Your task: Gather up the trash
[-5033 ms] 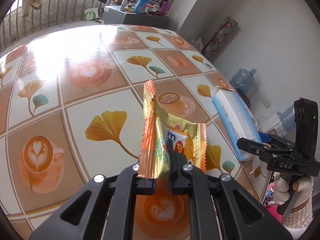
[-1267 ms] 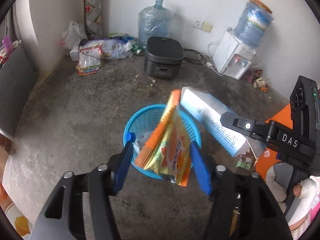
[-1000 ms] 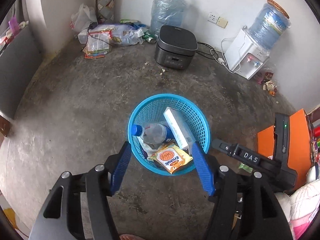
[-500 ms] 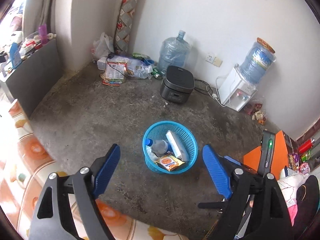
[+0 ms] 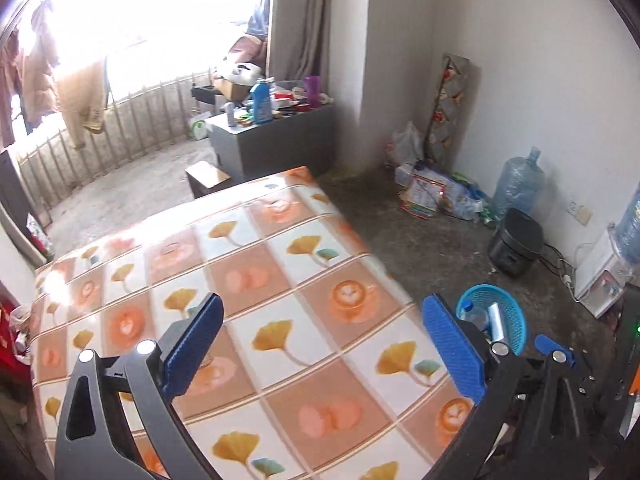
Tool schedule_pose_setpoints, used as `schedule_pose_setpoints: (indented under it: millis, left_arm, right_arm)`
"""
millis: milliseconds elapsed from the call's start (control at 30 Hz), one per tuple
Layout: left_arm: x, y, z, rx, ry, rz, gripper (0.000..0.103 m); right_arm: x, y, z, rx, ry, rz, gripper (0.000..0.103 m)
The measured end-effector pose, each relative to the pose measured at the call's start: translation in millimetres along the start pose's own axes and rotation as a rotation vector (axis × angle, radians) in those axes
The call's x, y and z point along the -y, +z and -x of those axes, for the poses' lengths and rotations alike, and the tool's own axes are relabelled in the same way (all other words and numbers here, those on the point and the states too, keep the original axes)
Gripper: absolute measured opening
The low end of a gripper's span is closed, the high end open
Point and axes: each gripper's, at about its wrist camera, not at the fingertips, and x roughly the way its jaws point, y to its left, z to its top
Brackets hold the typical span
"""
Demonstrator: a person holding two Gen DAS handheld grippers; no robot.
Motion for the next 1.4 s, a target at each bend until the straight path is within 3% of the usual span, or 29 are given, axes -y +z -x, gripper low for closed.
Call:
schedule_pose_setpoints:
  millis: [67,200,300,500,667,800,933,1133,1400]
  left_arm:
    - [-26,-25,2,-0.034,0.059,0.026,0.098]
    - [-69,-69,0,-0.098,0.181,0.083,0.098]
    - [-83,-96,6,-0.113,0.219,0.147,0.098]
    - [-74,-121,14,-0.174,0.17,0.246,0.098]
    - [-44,-110,23,-0.115,0.121,0.168,0.098]
    - [-25,-105,27,-0.096,0.085,0.136,0.098]
    - [-12,-103,24,-0.112,0.07,0.116,0.098]
    - [-3,-109,17,-0.163,0.056,0.098,0.098]
    - [12,-111,19,-0.157,0.029,0.045,0.098]
  right_arm:
    - [-24,-15,-14,-0.059,0.044,0.078,0.095]
    - [-55,-43,-31,-0.127,0.051,0.208,0.095]
    - [-63,-54,-34,-0.149,0.062,0.278,0.095]
    - [-52,-51,-10,-0.085,0.059,0.326,0.095]
    - [-38,-52,8,-0.057,0.039,0.306,0.095]
    - [-30,-62,15,-0.047,-0.04,0.299,0.095]
    - [-25,-76,30,-0.016,-0.113,0.294,0.095]
    - [-8,-83,45,-0.01,-0.091,0.245,0.095]
    - [22,-77,58,0.023,-0.219,0.208,0.095]
